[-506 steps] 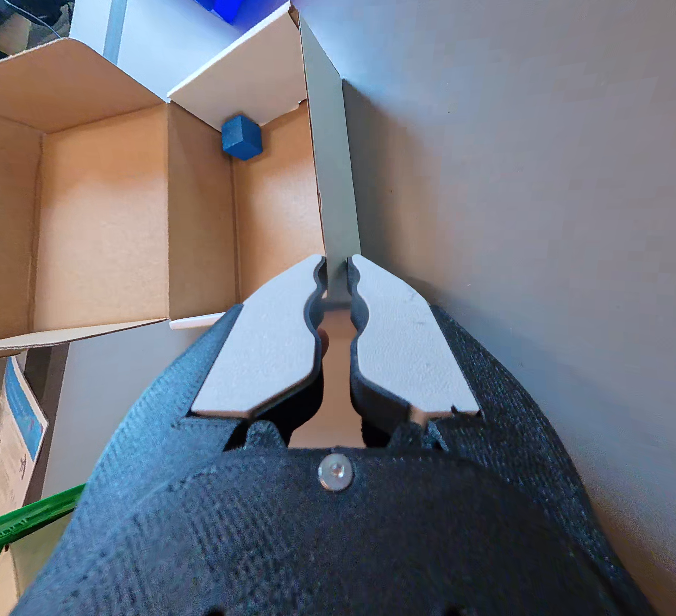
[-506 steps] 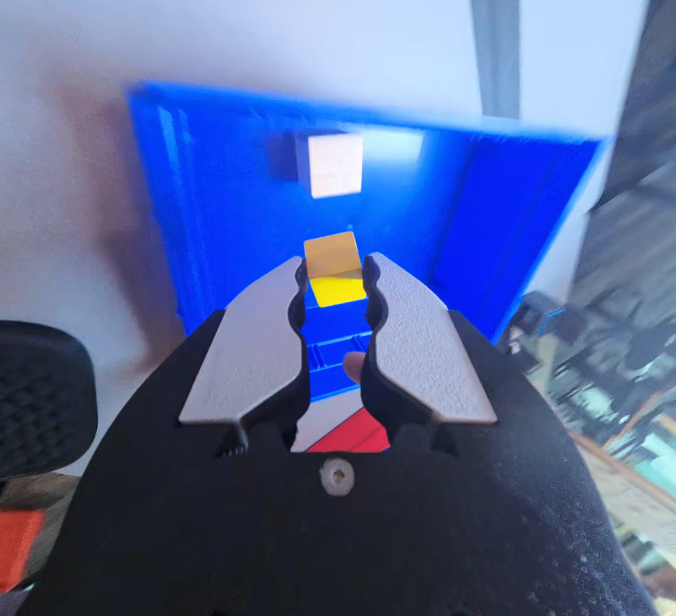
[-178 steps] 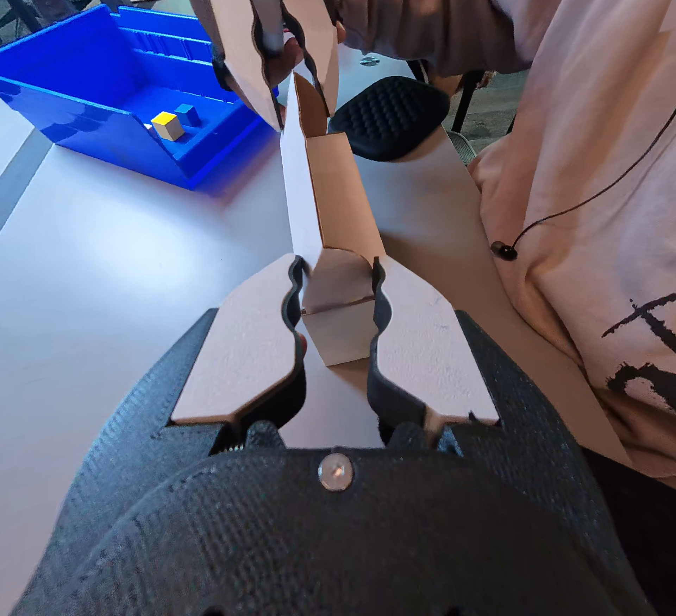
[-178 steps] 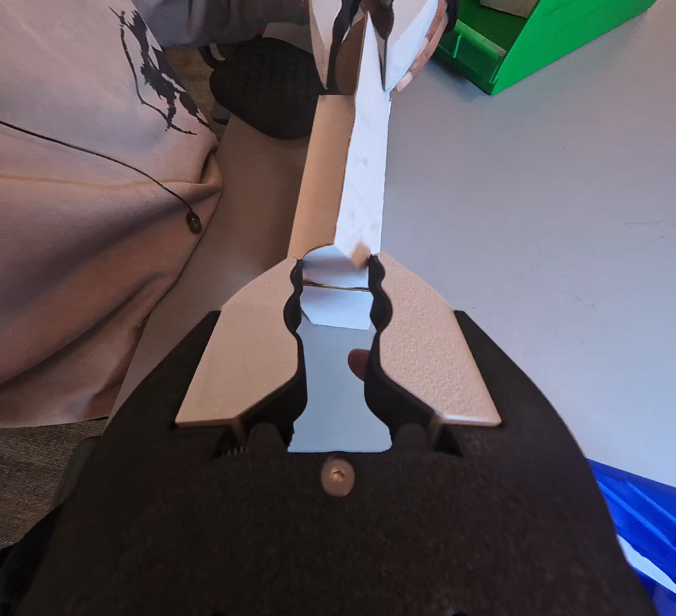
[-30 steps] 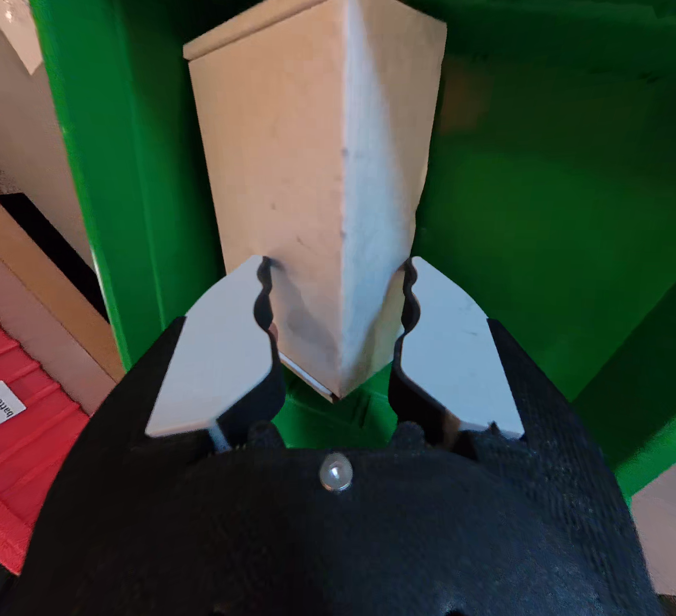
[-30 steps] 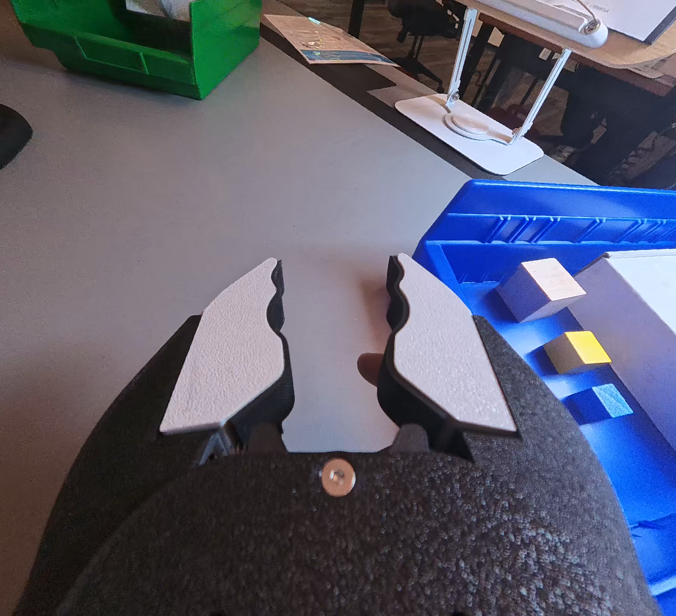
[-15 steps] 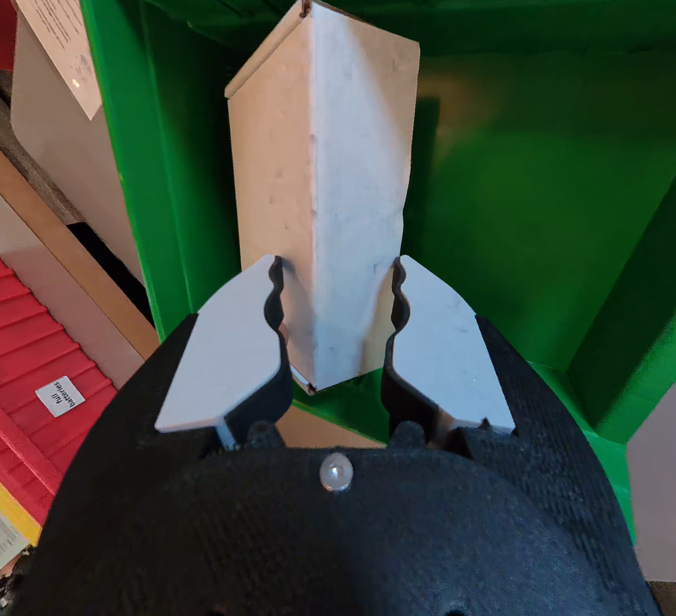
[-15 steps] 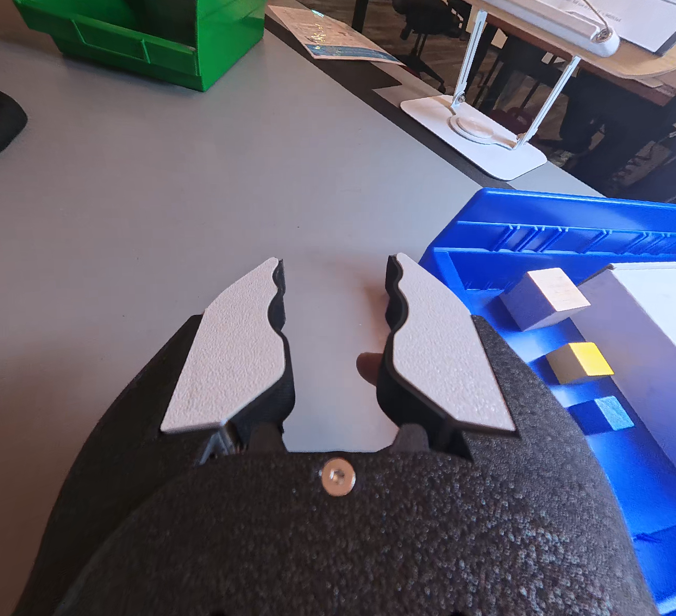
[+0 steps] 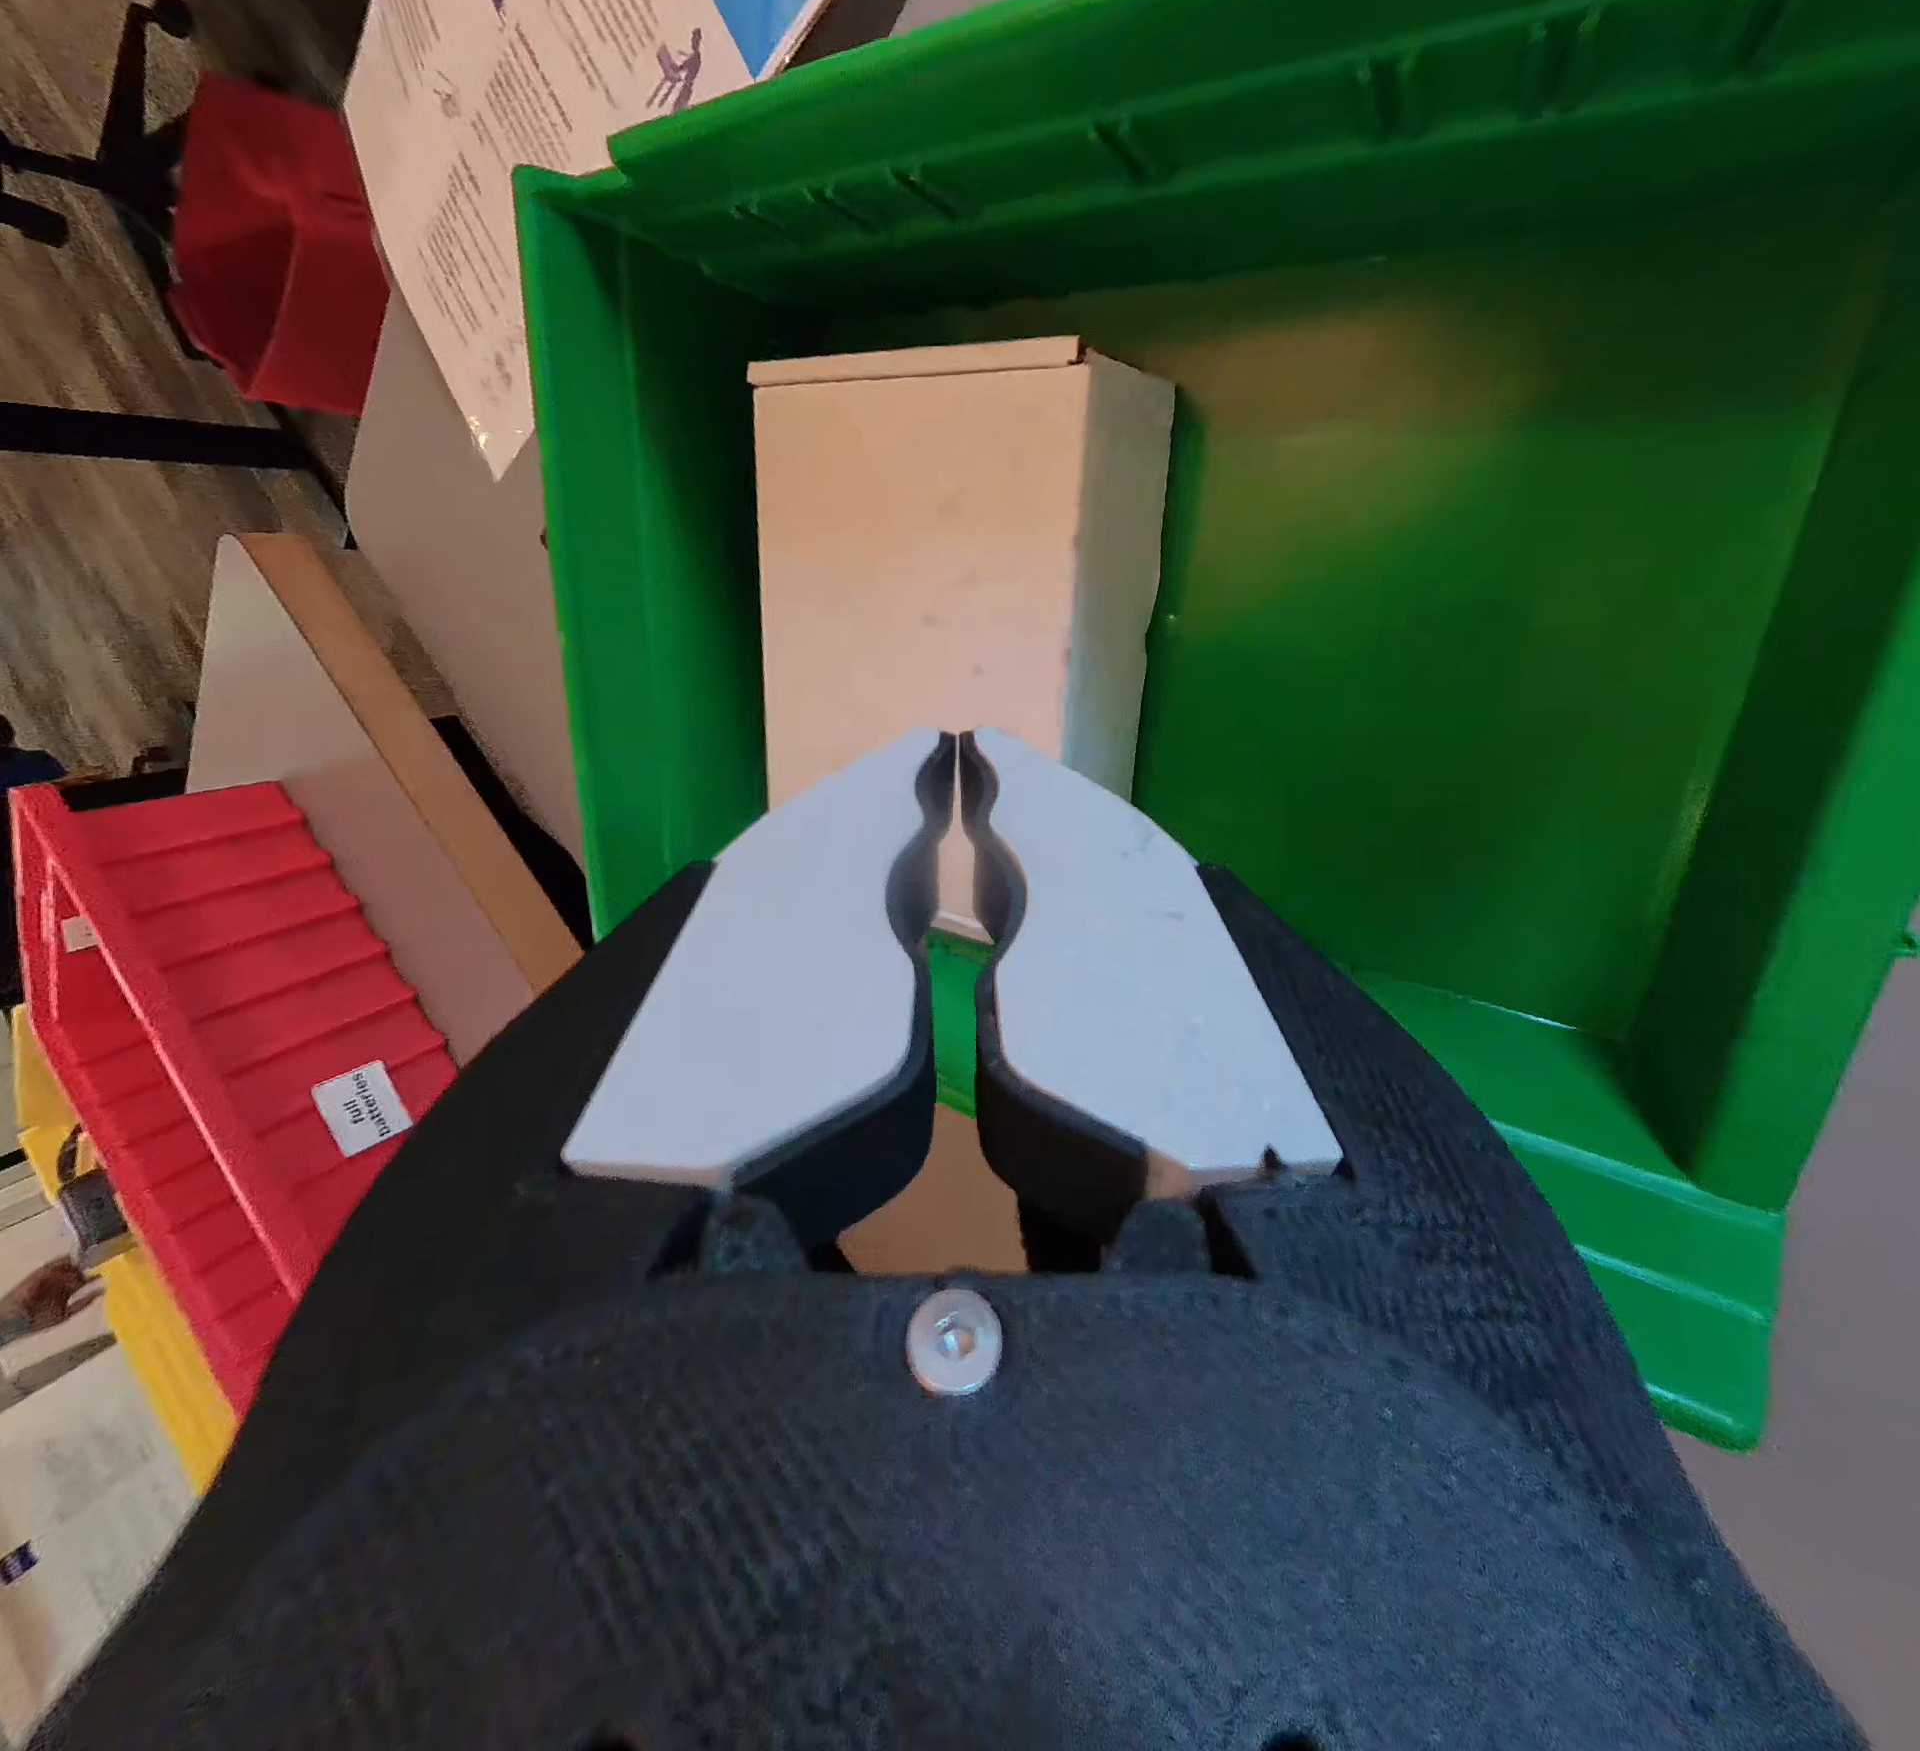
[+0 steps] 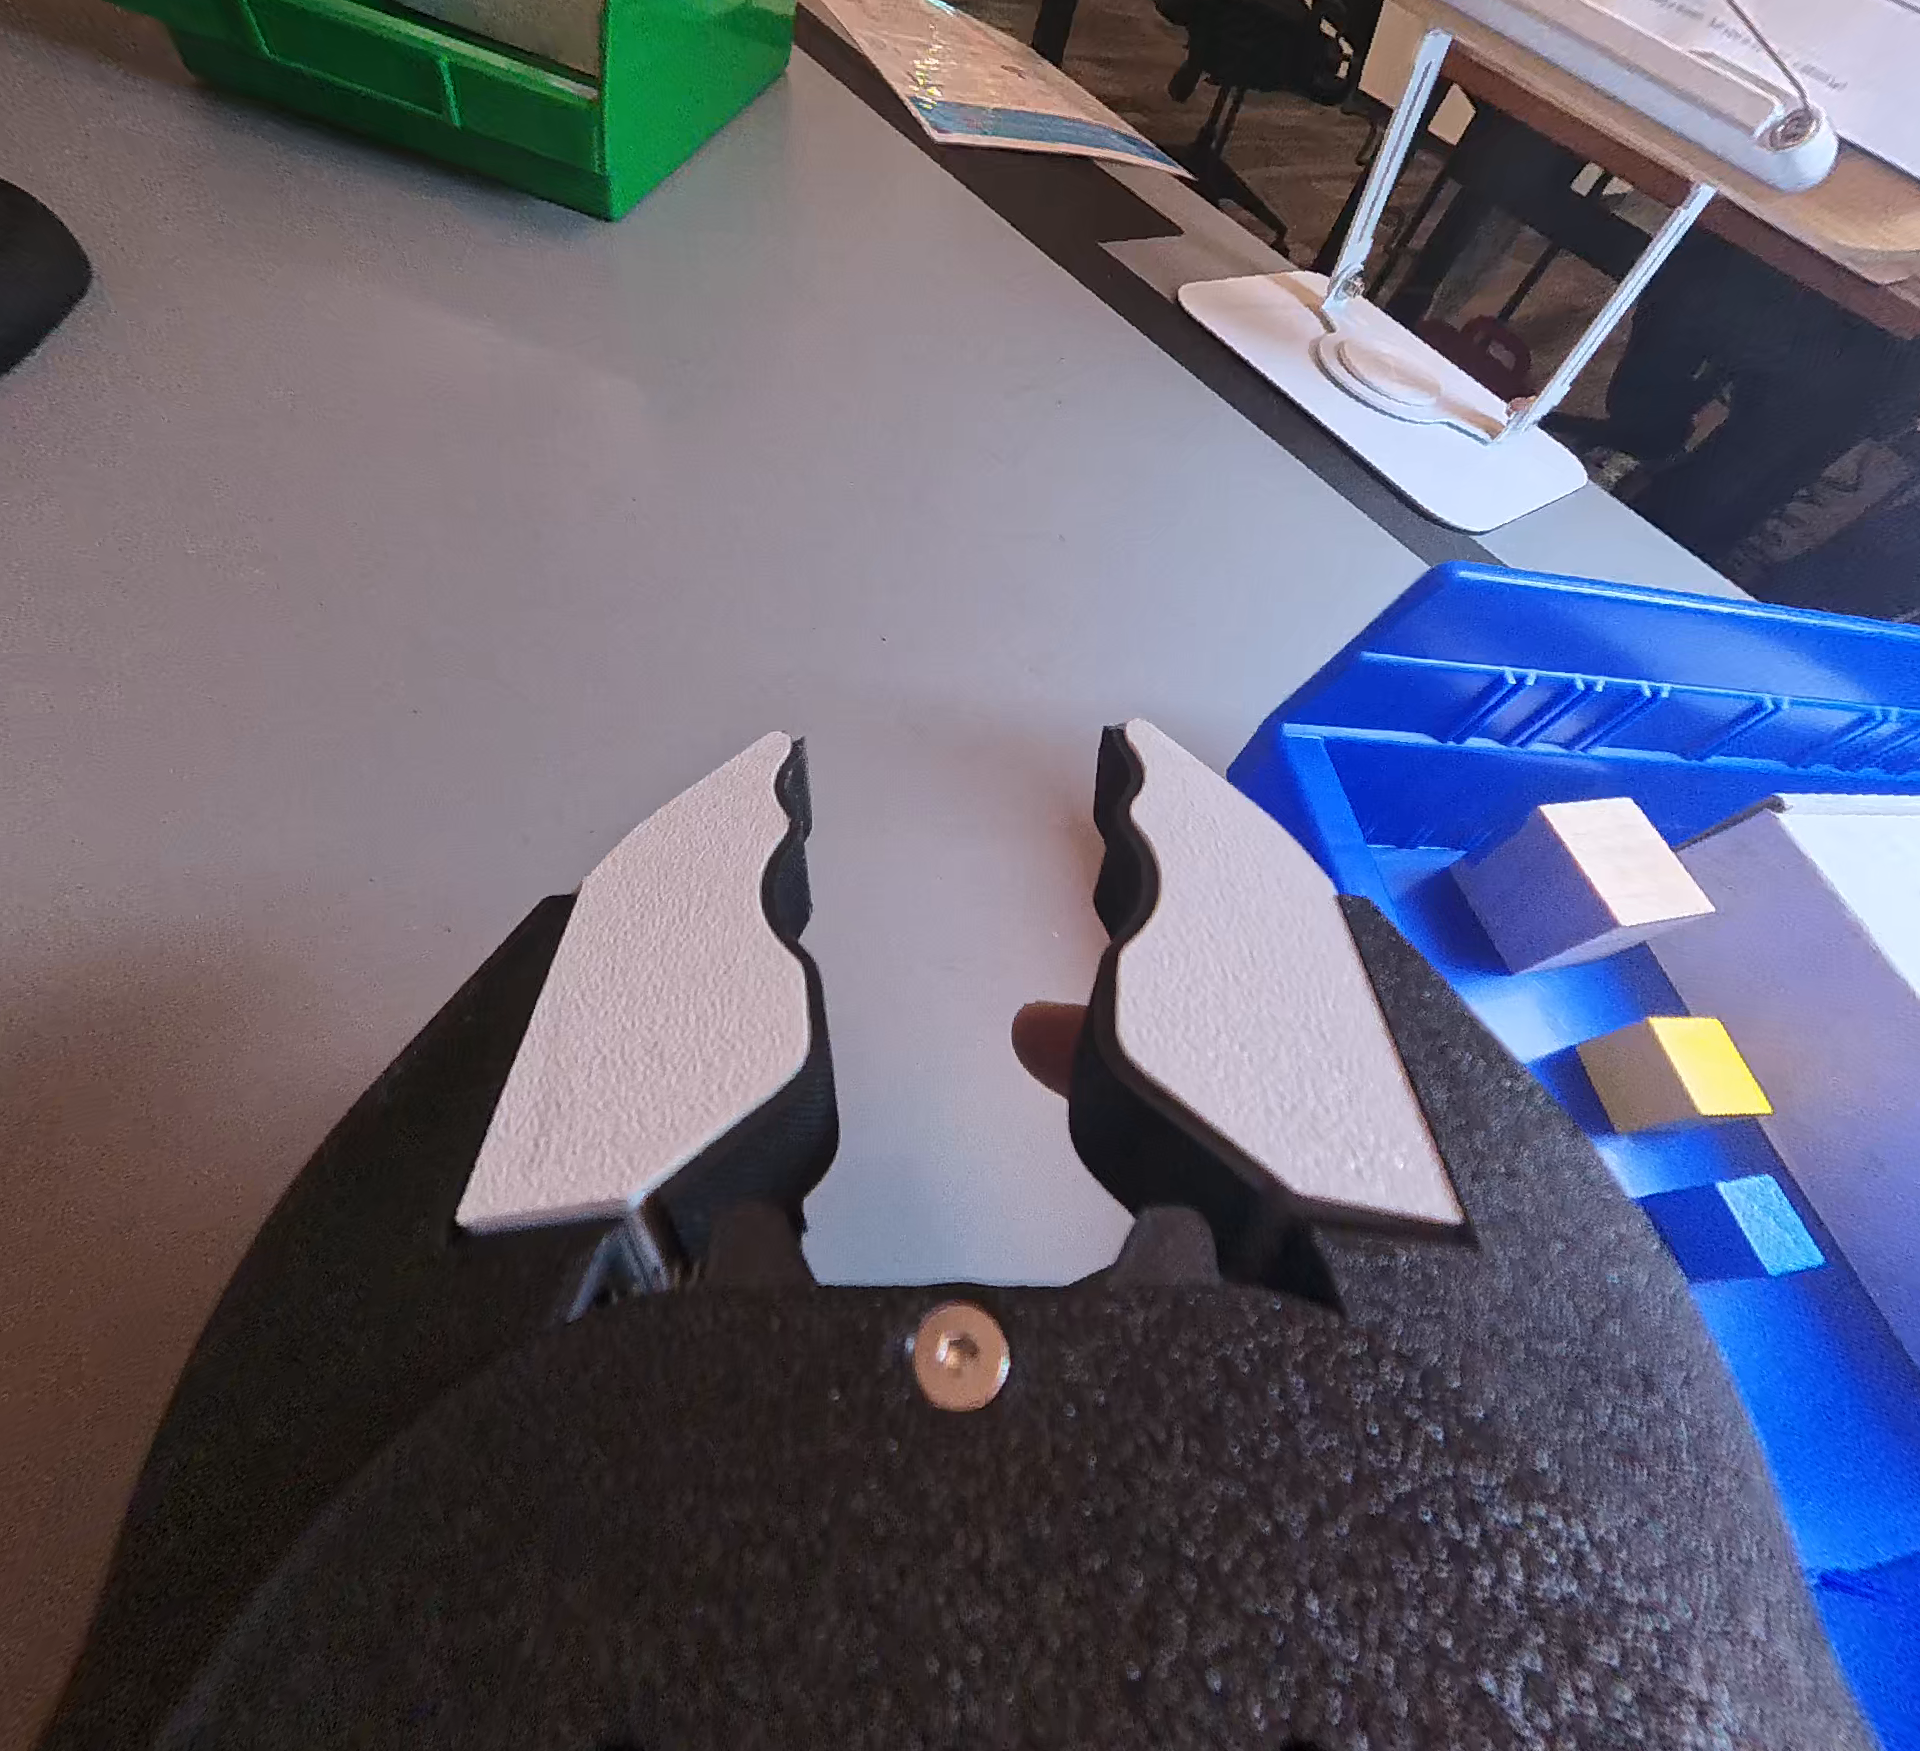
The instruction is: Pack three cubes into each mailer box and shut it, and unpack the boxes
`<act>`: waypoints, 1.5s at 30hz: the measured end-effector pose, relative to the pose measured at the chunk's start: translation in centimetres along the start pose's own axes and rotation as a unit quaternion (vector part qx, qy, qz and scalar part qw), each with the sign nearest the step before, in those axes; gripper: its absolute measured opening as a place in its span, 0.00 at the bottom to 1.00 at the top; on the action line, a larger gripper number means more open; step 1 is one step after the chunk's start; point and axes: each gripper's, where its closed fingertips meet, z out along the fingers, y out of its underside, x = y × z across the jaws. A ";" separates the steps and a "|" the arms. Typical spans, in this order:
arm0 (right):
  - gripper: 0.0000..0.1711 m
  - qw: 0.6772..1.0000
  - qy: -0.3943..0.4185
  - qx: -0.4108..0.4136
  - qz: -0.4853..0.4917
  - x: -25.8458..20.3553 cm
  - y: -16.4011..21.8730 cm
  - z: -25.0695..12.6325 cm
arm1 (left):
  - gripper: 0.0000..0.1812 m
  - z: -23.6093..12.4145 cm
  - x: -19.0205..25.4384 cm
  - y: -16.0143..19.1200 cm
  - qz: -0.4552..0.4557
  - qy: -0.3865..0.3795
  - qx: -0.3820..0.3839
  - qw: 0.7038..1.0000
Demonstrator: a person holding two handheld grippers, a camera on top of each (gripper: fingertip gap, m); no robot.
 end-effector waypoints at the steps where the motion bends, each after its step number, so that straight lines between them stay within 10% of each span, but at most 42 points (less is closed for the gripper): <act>1: 0.31 1.000 0.001 0.000 -0.003 -0.1 0.0 0.0 | 0.04 0.1 0.1 -0.1 -0.002 0.001 0.006 1.000; 9: 0.31 1.000 -0.018 -0.007 0.001 -0.6 0.1 0.7 | 0.58 5.5 -0.1 1.9 -0.031 0.091 -0.065 0.993; 26: 0.30 0.998 -0.037 -0.048 0.022 -0.2 2.8 2.6 | 0.78 11.0 1.1 5.4 0.025 0.227 -0.195 0.954; 37: 0.31 0.997 -0.025 0.005 -0.067 -1.1 -0.9 2.1 | 0.77 -1.6 3.1 -1.7 0.072 0.242 -0.052 0.966; 45: 0.38 0.932 0.029 0.134 -0.334 -5.6 -10.8 2.0 | 0.76 -10.5 18.0 -9.7 0.211 0.403 0.043 0.890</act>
